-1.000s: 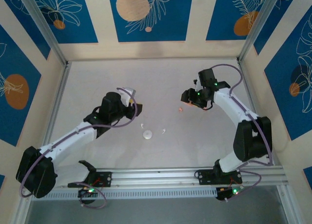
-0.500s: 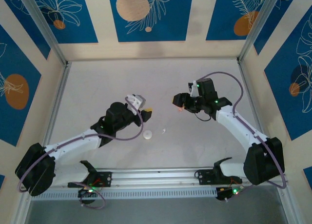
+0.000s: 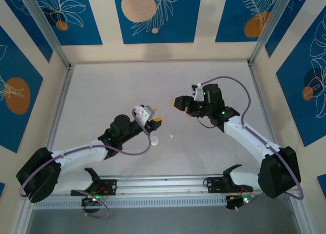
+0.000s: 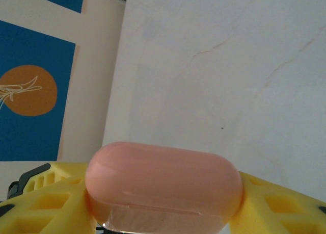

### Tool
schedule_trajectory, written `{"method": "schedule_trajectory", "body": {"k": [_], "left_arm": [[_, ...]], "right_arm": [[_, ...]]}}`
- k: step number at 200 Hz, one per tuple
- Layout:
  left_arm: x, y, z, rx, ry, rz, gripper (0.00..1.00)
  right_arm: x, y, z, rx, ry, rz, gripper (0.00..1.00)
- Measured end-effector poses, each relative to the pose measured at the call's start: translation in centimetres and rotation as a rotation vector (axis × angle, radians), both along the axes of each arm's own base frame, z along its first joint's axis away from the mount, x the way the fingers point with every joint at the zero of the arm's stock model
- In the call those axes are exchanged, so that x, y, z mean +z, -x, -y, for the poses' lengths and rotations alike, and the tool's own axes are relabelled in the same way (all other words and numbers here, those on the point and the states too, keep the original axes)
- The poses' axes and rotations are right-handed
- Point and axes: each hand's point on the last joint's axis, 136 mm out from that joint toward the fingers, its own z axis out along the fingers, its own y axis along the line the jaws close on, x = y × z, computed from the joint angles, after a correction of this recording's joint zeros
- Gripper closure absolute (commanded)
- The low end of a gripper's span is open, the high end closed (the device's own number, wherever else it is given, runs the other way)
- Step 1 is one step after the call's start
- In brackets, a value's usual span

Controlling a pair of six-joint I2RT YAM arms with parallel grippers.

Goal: Insert the wireless bluetooth earbuds into the charging case

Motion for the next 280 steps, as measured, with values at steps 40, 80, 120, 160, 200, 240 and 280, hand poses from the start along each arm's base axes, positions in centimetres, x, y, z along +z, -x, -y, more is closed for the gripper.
{"method": "schedule_trajectory", "body": {"k": [40, 80, 120, 160, 200, 240, 280], "left_arm": [[0.0, 0.7, 0.2, -0.014, 0.018, 0.053, 0.52], [0.7, 1.0, 0.5, -0.023, 0.035, 0.091, 0.51], [1.3, 1.1, 1.2, -0.035, 0.073, 0.117, 0.51], [1.4, 0.8, 2.1, -0.040, 0.113, 0.116, 0.50], [2.5, 0.2, 2.7, -0.030, 0.193, 0.117, 0.51], [3.2, 0.0, 3.3, -0.035, 0.248, 0.110, 0.54], [3.7, -0.5, 3.2, -0.010, 0.289, 0.107, 0.60]], "right_arm": [[1.9, 0.0, -0.4, 0.000, -0.053, 0.049, 0.47], [3.8, 0.2, -0.8, 0.008, -0.103, 0.104, 0.47], [4.1, 1.1, -1.5, 0.032, -0.144, 0.116, 0.47], [4.0, 2.0, -2.6, 0.062, -0.166, 0.111, 0.46], [4.2, 2.8, -3.5, 0.087, -0.179, 0.112, 0.46], [4.2, 3.3, -4.0, 0.100, -0.193, 0.112, 0.46], [4.0, 3.7, -4.4, 0.108, -0.198, 0.104, 0.46]]}}
